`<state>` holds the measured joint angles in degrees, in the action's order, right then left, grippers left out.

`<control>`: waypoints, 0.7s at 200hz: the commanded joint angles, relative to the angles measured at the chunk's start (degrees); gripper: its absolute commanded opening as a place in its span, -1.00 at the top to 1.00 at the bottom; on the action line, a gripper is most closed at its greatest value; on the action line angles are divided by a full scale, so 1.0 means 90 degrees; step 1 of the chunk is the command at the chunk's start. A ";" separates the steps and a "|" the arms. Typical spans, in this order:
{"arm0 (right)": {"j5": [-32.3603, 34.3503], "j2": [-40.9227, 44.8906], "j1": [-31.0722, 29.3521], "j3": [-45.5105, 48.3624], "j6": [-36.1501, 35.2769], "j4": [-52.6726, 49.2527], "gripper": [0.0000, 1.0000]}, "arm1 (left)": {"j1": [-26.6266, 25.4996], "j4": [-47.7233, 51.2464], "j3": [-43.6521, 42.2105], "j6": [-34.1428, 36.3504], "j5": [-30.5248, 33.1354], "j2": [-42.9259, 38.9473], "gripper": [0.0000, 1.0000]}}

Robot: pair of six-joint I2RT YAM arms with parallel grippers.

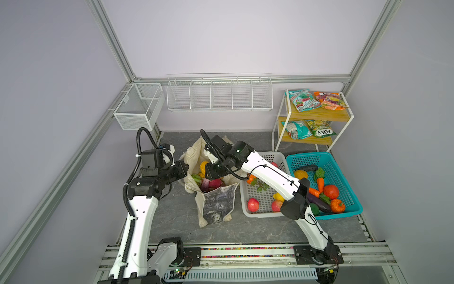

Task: Place the food into the grocery bag and tie it
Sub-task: 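Lower the yellow mango into the bag with the right gripper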

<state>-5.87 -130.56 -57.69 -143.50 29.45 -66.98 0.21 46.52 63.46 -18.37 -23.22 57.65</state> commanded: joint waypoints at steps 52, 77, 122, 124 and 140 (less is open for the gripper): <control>-0.0373 -0.0643 0.0018 0.0055 0.0194 0.0289 0.14 | -0.0033 -0.0072 0.0194 0.0037 -0.0140 -0.0009 1.00; -0.0405 -0.0857 0.0032 0.0056 0.0253 0.0328 0.14 | -0.0033 -0.0072 0.0214 0.0029 -0.0144 -0.0023 1.00; -0.0175 -0.1161 0.0035 0.0049 0.0253 0.0209 0.11 | -0.0033 -0.0062 0.0244 0.0039 -0.0142 -0.0017 1.00; -0.0143 -0.1163 0.0034 0.0054 0.0246 0.0197 0.10 | -0.0033 -0.0062 0.0244 0.0039 -0.0136 -0.0018 1.00; 0.0148 -0.1174 0.0034 0.0057 0.0188 0.0069 0.09 | -0.0032 -0.0062 0.0244 0.0039 -0.0137 -0.0018 1.00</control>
<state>-8.82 -138.91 -57.65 -143.50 30.70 -62.78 0.21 46.54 63.53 -18.37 -23.46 57.65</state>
